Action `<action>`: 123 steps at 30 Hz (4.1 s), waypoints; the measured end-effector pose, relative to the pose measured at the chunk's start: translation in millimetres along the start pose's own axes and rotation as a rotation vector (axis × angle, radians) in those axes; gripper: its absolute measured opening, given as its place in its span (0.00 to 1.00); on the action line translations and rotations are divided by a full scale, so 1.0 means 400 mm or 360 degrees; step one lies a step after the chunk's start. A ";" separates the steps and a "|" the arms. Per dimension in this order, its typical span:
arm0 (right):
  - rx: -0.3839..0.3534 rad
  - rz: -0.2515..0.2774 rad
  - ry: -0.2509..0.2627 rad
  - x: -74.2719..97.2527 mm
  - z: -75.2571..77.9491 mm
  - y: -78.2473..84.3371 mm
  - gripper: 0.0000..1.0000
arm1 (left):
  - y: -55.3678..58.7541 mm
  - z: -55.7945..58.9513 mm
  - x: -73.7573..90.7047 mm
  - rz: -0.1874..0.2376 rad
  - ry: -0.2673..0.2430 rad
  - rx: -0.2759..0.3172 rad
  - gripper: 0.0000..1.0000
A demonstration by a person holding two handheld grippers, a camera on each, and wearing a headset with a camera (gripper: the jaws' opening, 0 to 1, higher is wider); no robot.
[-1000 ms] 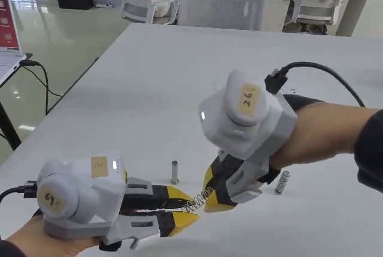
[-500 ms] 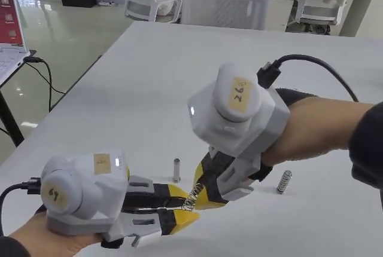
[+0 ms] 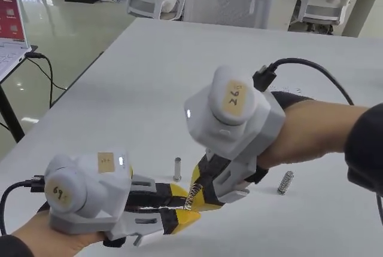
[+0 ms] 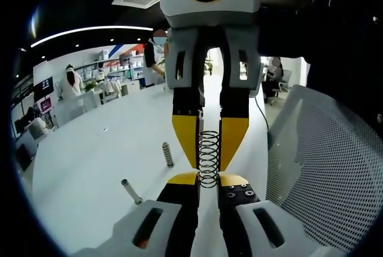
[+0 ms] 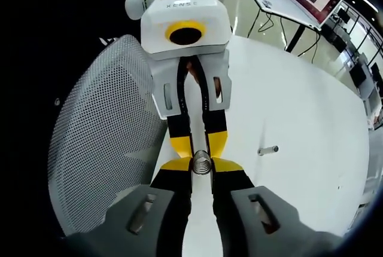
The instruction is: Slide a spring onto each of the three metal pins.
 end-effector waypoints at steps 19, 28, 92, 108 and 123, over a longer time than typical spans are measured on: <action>-0.0032 -0.0026 0.0041 0.000 0.065 -0.002 0.13 | 0.054 -0.030 0.041 0.0013 -0.0131 0.0169 0.26; -0.0062 -0.0030 0.0079 -0.001 0.093 0.004 0.13 | 0.070 -0.039 0.053 0.0006 -0.0186 0.0227 0.37; -0.0187 -0.0212 0.0195 -0.136 0.285 0.037 0.13 | 0.122 -0.027 0.078 -0.0007 -0.0233 0.0413 0.64; -0.0189 -0.0284 0.0108 -0.198 0.291 0.048 0.13 | 0.137 -0.034 0.071 -0.0017 -0.0241 0.0445 0.63; -0.0195 -0.0309 0.0076 -0.232 0.282 0.065 0.13 | 0.147 -0.037 0.067 -0.0018 -0.0250 0.0472 0.62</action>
Point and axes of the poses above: the centre of the closed fingertips' face, and the gripper's own axes: x roughly backward along the fingers, z roughly to its right, y roughly out of its underside, the point moved 10 cm from there along x, roughly backward along the fingers, and after that the axes turned 1 degree about -z, right-handed, at the moved point
